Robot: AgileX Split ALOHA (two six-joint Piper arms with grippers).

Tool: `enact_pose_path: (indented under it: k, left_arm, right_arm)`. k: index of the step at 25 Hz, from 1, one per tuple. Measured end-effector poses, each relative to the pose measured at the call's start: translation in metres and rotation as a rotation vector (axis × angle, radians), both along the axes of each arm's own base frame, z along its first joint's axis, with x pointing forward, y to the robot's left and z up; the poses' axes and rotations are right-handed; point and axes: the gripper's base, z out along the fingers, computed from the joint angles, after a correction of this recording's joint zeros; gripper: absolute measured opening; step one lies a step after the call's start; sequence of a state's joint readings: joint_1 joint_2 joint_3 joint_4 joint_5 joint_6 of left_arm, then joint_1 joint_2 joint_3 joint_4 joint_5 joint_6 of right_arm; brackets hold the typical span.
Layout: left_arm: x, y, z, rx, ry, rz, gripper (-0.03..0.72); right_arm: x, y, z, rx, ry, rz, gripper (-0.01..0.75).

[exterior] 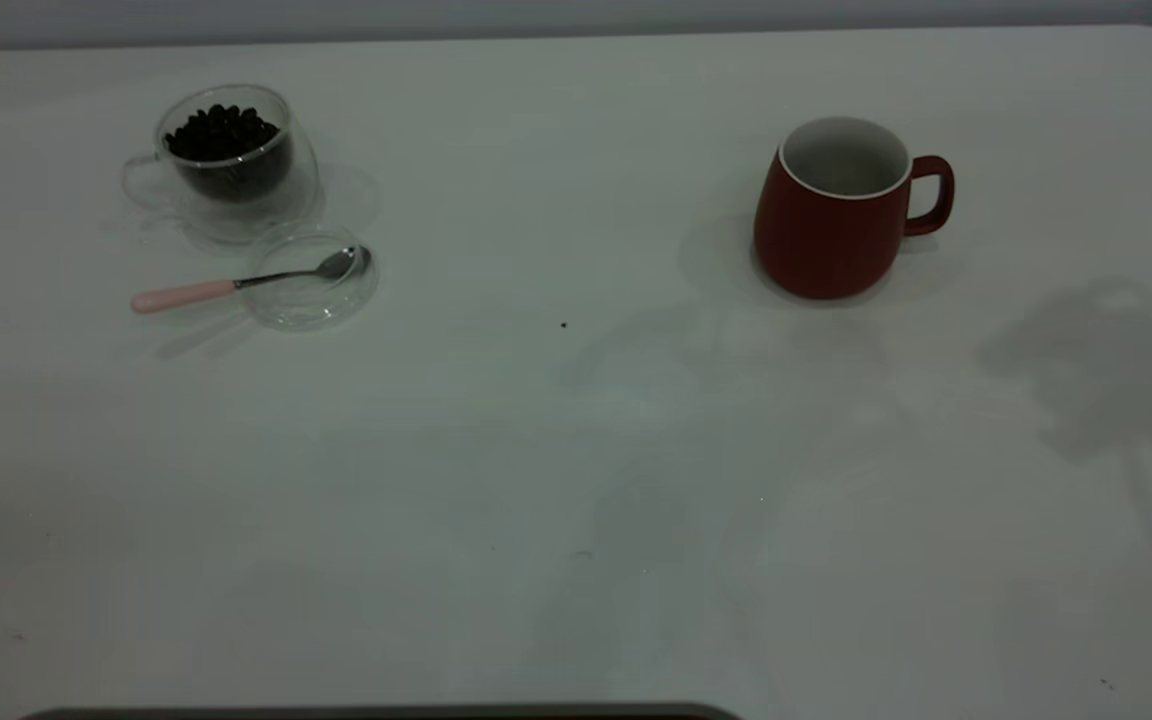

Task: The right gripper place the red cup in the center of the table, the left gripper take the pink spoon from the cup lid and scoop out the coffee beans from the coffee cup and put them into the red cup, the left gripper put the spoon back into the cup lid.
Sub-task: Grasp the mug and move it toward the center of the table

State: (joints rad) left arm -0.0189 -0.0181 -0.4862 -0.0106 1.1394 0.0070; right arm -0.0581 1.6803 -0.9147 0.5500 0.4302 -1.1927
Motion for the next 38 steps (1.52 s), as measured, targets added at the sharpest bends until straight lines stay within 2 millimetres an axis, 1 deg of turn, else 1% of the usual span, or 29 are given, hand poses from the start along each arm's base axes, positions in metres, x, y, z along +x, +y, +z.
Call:
enact_pose_path:
  k: [1, 7, 12, 15, 18, 21, 23, 25, 30, 38]
  left_arm:
    - [0.000, 0.000, 0.000, 0.000, 0.000, 0.000, 0.558]
    - [0.000, 0.000, 0.000, 0.000, 0.000, 0.000, 0.558]
    - [0.000, 0.000, 0.000, 0.000, 0.000, 0.000, 0.558]
    - [0.000, 0.000, 0.000, 0.000, 0.000, 0.000, 0.558]
    - [0.000, 0.000, 0.000, 0.000, 0.000, 0.000, 0.558]
    - [0.000, 0.000, 0.000, 0.000, 0.000, 0.000, 0.558]
    - [0.000, 0.000, 0.000, 0.003, 0.000, -0.002, 0.558]
    - [0.000, 0.000, 0.000, 0.003, 0.000, -0.002, 0.558]
    - [0.000, 0.000, 0.000, 0.003, 0.000, -0.002, 0.558]
    - [0.000, 0.000, 0.000, 0.003, 0.000, -0.002, 0.558]
  right_arm:
    - [0.009, 0.003, -0.004, -0.011, -0.002, 0.030, 0.639]
    - [0.061, 0.026, -0.047, -0.071, 0.048, 0.169, 0.622]
    - [0.088, 0.041, -0.076, -0.141, 0.068, 0.278, 0.606]
    - [0.096, 0.045, -0.092, -0.195, 0.087, 0.343, 0.599]
    - [0.101, 0.042, -0.106, -0.263, 0.103, 0.413, 0.596]
    - [0.104, 0.041, -0.119, -0.312, 0.117, 0.473, 0.596]
    - [0.105, 0.045, -0.124, -0.330, 0.119, 0.506, 0.594]
    - [0.108, 0.054, -0.129, -0.358, 0.111, 0.552, 0.593]
    - [0.111, 0.083, -0.134, -0.425, 0.075, 0.671, 0.592]
    - [0.106, 0.123, -0.139, -0.440, 0.020, 0.750, 0.590]
